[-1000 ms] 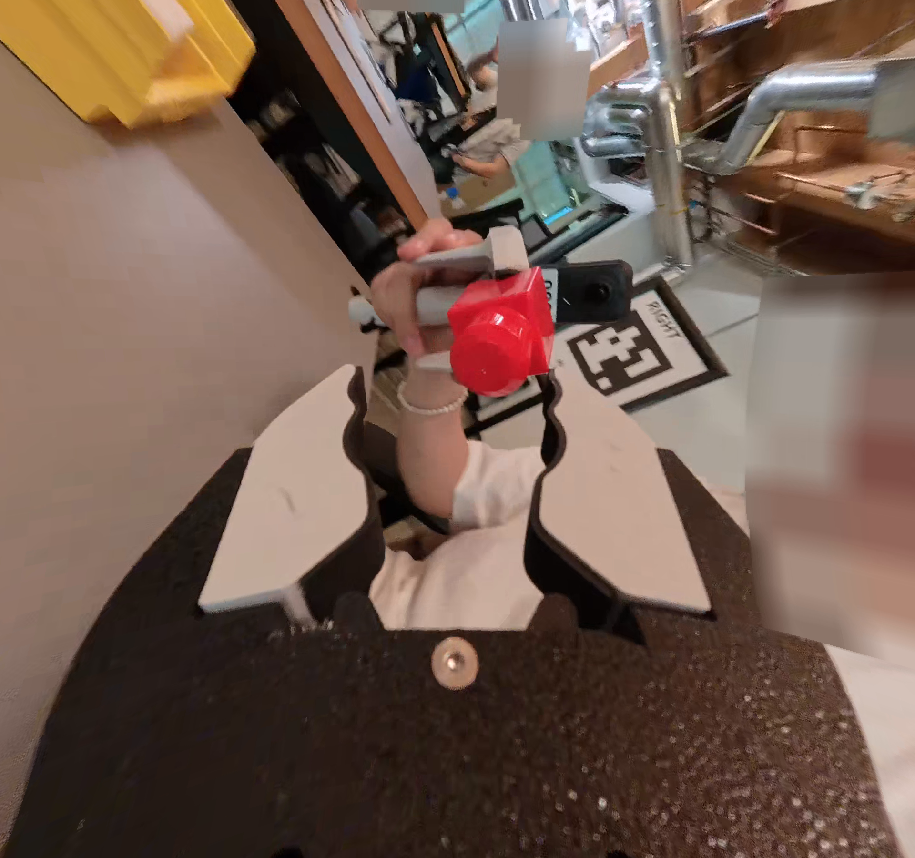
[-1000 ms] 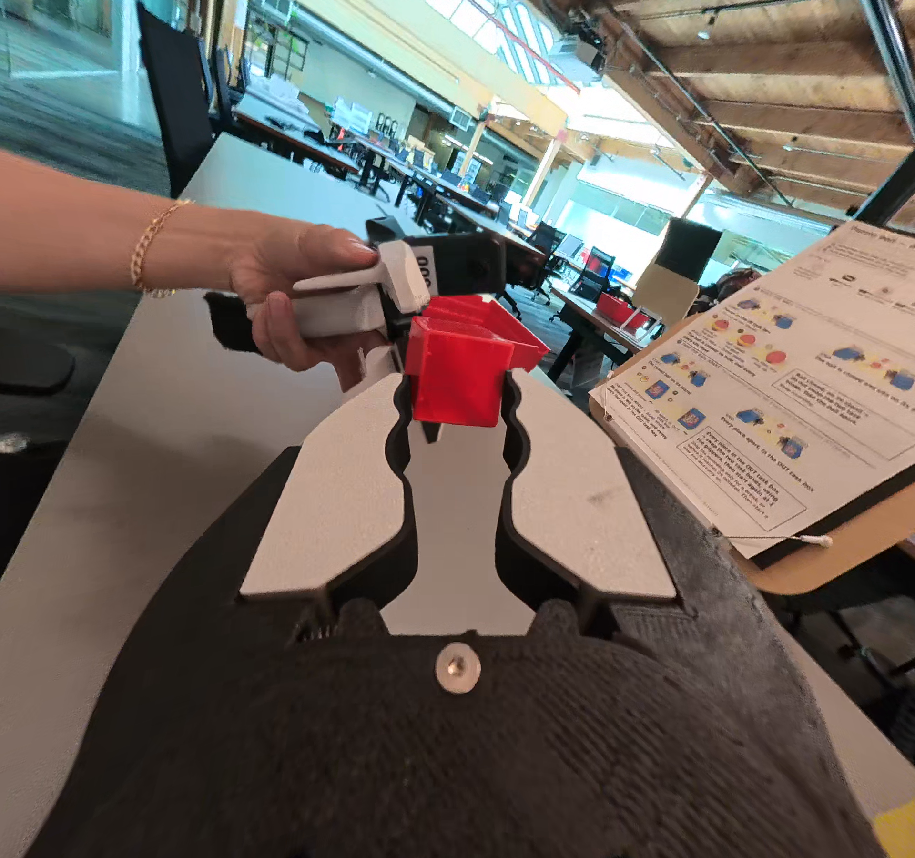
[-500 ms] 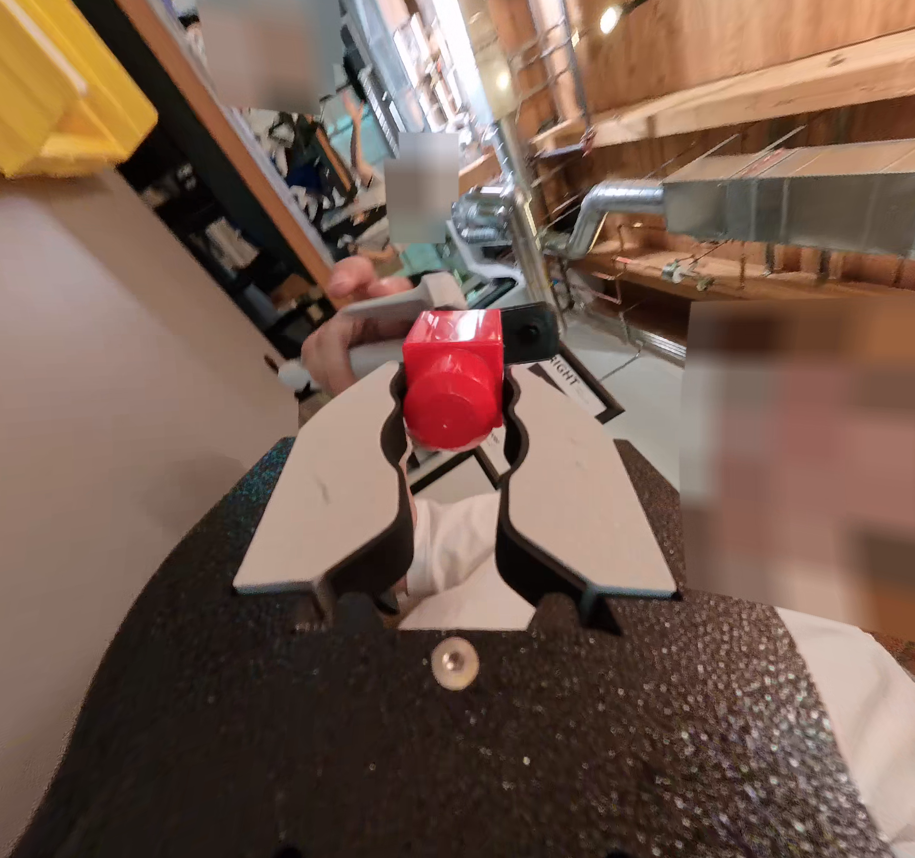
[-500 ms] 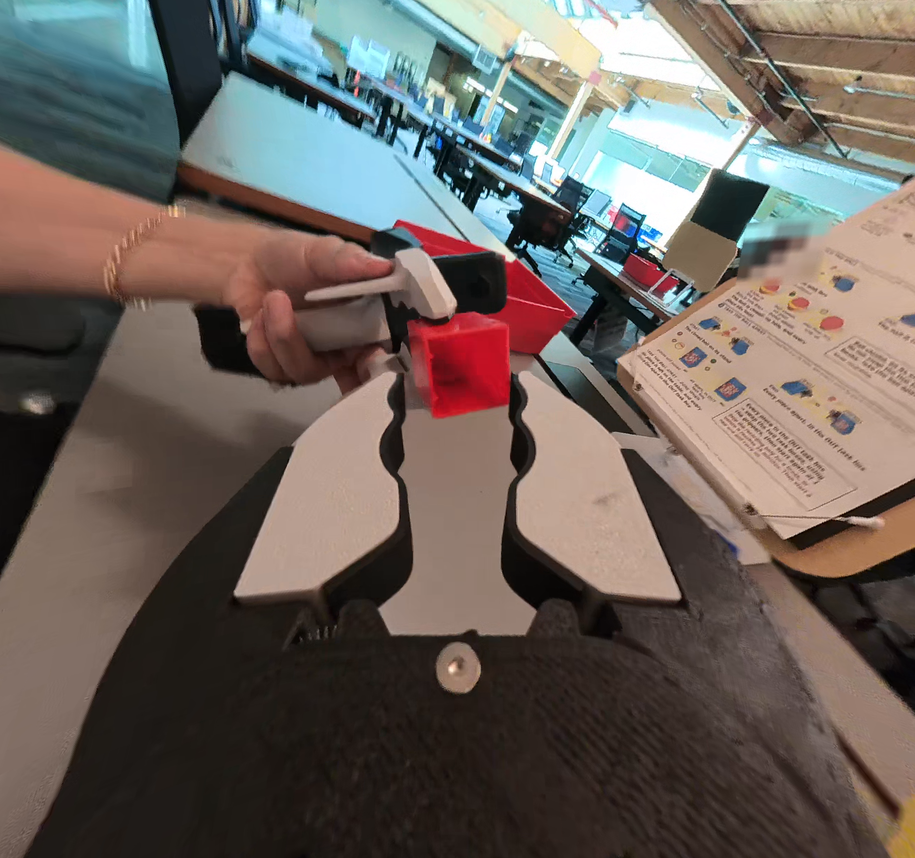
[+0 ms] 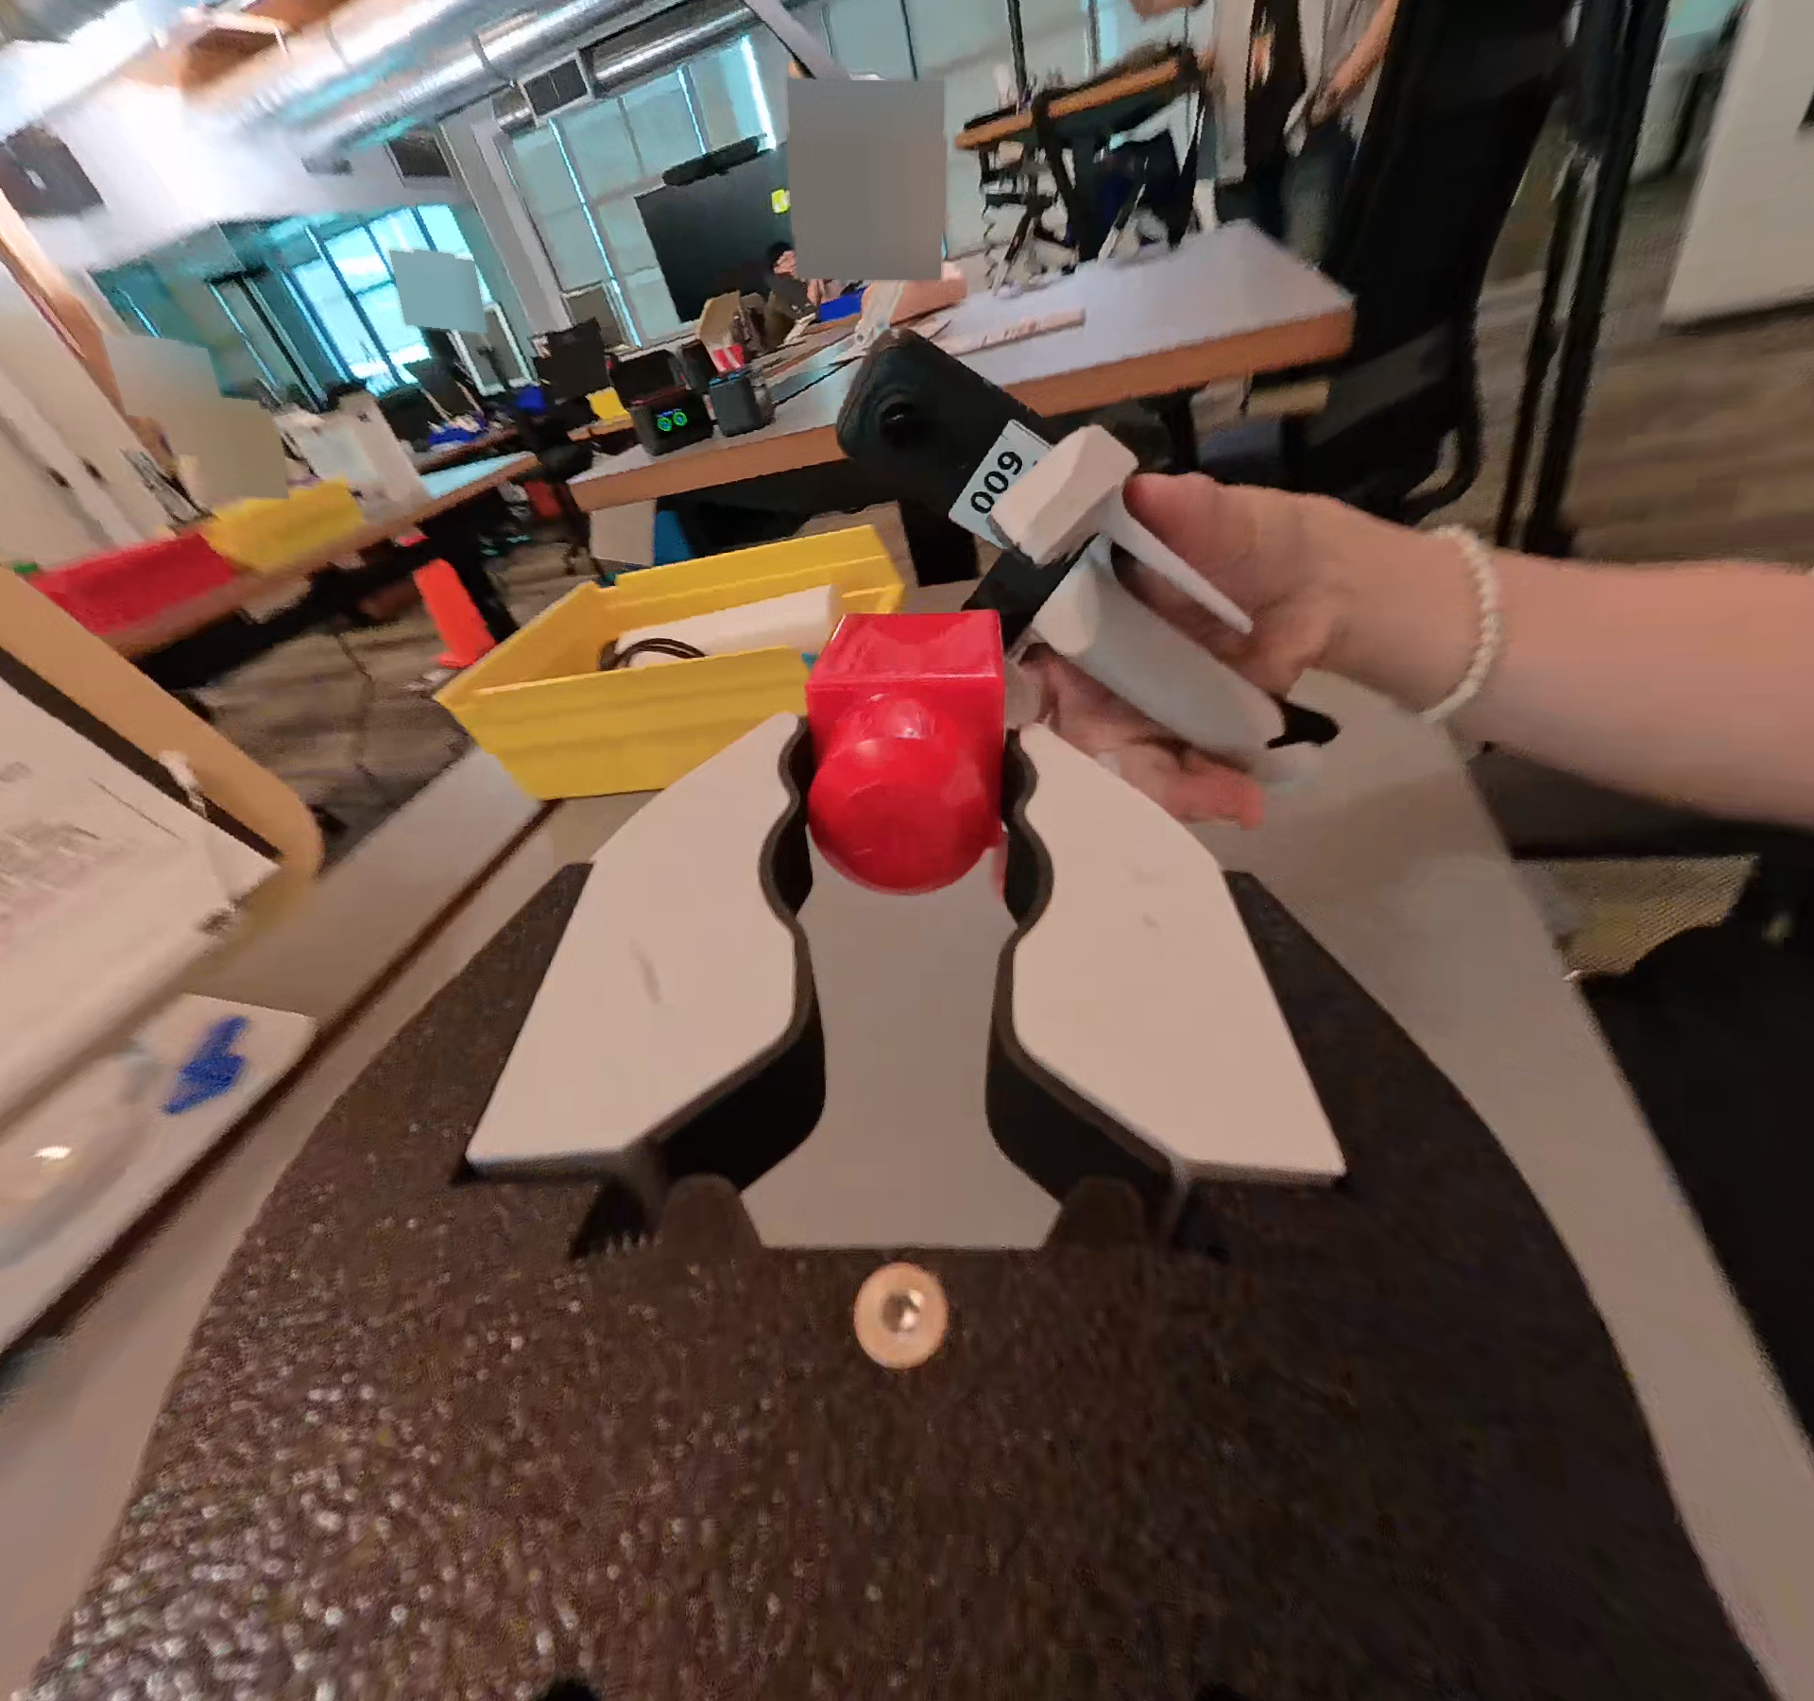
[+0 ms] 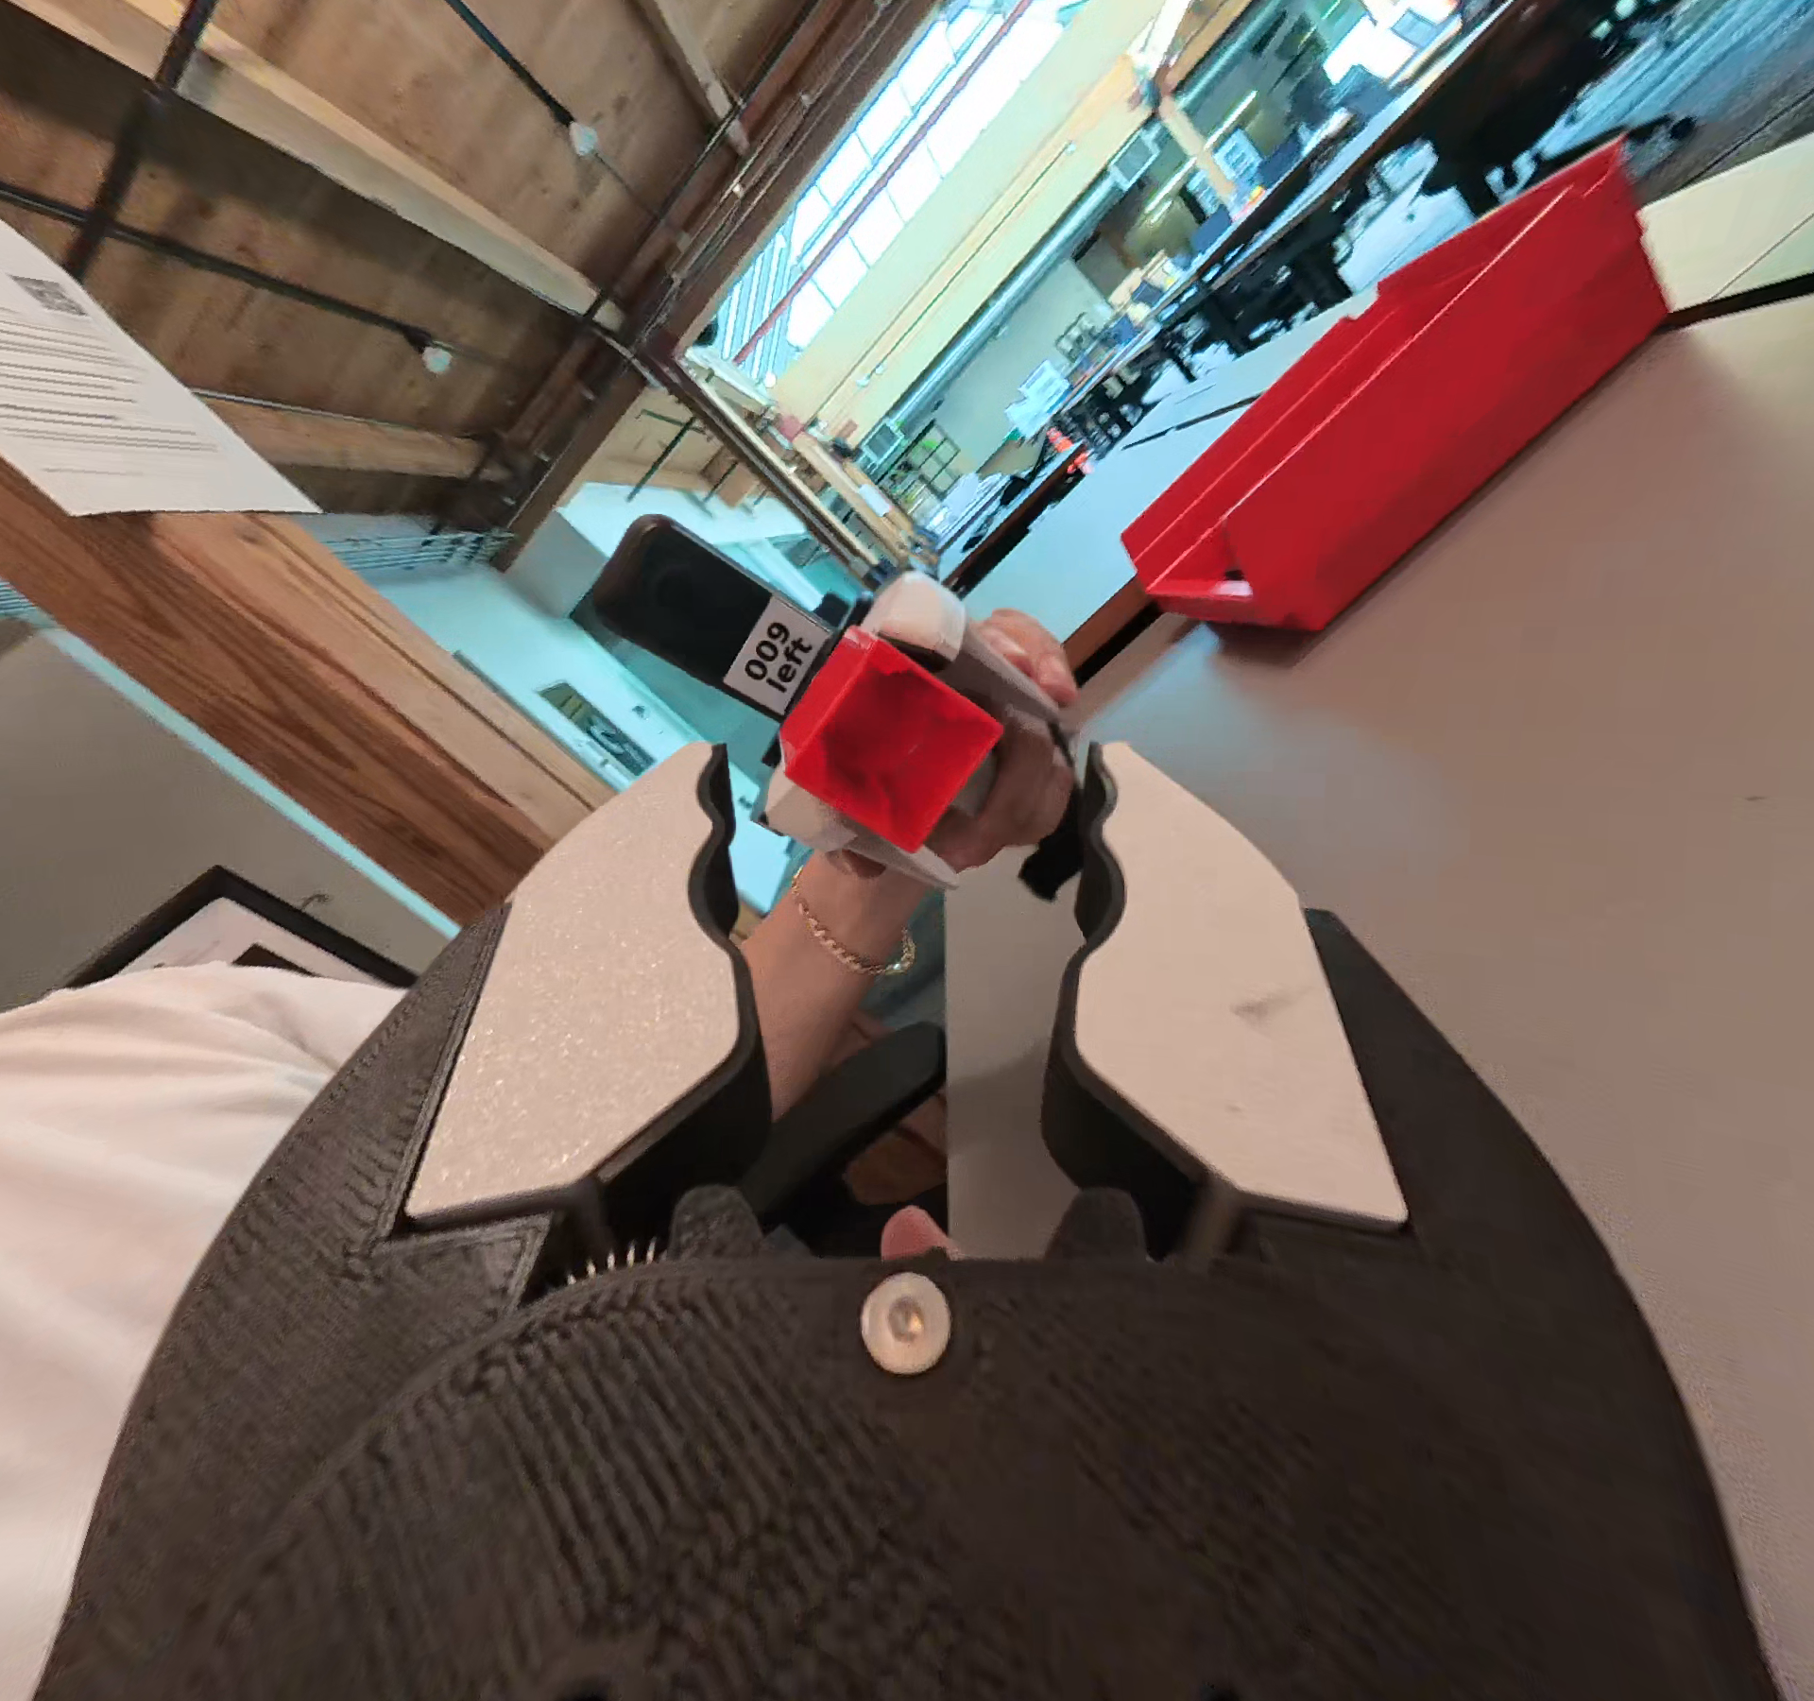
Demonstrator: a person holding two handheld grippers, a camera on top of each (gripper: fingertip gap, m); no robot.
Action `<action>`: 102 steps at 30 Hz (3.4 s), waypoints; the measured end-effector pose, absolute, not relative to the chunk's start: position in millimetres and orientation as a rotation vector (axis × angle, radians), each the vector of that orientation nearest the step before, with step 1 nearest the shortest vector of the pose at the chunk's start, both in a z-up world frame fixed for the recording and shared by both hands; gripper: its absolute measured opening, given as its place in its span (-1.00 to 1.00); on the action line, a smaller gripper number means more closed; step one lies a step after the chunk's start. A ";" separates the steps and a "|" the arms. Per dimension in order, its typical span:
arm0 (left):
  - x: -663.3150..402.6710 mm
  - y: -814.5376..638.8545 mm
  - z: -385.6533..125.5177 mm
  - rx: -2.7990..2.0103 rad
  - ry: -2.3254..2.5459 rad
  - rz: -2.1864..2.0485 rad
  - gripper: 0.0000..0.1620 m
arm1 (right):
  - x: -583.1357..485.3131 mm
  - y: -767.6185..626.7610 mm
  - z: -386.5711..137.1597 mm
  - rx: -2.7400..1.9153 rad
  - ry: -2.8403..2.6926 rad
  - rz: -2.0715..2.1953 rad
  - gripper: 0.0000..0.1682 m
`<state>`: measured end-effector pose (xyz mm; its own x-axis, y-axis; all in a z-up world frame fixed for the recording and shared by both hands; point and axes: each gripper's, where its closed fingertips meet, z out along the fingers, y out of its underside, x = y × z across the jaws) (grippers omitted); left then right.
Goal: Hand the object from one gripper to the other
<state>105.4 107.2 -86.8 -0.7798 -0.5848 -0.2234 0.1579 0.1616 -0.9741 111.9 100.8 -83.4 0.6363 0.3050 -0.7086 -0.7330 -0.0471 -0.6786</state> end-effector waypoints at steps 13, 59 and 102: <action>105.2 116.3 -101.3 -0.574 1.961 -1.584 -0.10 | 115.6 107.6 -92.1 -1.560 0.171 0.414 -0.55; 106.6 115.9 -51.8 -0.560 1.846 -1.954 -0.26 | 113.3 87.5 -49.3 -1.247 0.289 0.776 -0.15; 126.4 133.7 -51.3 -1.103 1.588 -2.408 -0.67 | 127.5 102.0 -72.6 -1.461 0.019 -0.111 -0.29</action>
